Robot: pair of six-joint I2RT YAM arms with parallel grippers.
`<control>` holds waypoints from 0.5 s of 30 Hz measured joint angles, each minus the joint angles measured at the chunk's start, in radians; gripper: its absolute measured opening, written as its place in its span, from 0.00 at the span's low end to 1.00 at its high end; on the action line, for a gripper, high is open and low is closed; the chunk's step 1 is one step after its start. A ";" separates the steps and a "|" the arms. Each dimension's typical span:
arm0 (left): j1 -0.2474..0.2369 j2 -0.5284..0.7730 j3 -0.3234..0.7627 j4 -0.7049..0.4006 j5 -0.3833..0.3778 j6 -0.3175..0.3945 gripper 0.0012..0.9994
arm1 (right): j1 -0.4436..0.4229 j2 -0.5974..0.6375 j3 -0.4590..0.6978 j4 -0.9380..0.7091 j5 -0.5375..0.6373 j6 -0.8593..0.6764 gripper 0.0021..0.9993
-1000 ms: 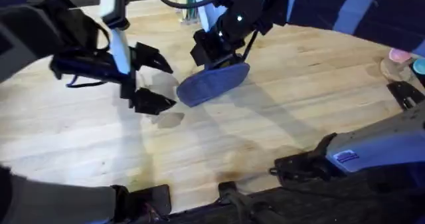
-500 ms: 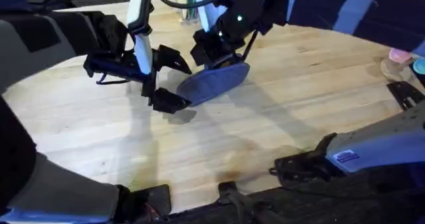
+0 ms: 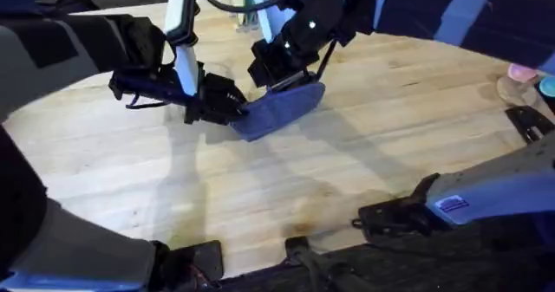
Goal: Unzip the bag, pick up the pens from the table one at a time and place them inside, then zip the bag closed.
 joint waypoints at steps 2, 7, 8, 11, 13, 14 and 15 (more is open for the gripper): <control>0.000 0.000 0.000 0.000 0.000 0.000 0.04 | -0.001 0.000 0.000 0.000 0.000 0.000 0.03; 0.000 0.000 0.000 0.002 0.004 0.000 0.04 | -0.054 0.000 0.000 -0.012 -0.026 -0.015 0.03; 0.000 0.000 0.000 0.002 0.006 0.000 0.04 | -0.068 0.000 0.000 -0.015 -0.033 -0.015 0.03; 0.000 0.000 0.000 0.001 0.010 0.000 0.04 | -0.125 0.000 0.000 -0.026 -0.053 -0.016 0.03; 0.000 0.000 0.000 0.001 0.010 0.000 0.04 | -0.173 0.000 0.000 -0.035 -0.058 -0.023 0.03; 0.000 0.000 0.000 0.001 0.010 0.000 0.04 | -0.198 0.000 0.000 -0.040 -0.060 -0.024 0.03; 0.000 0.000 0.000 0.001 0.011 0.000 0.04 | -0.225 0.000 0.000 -0.042 -0.062 -0.026 0.03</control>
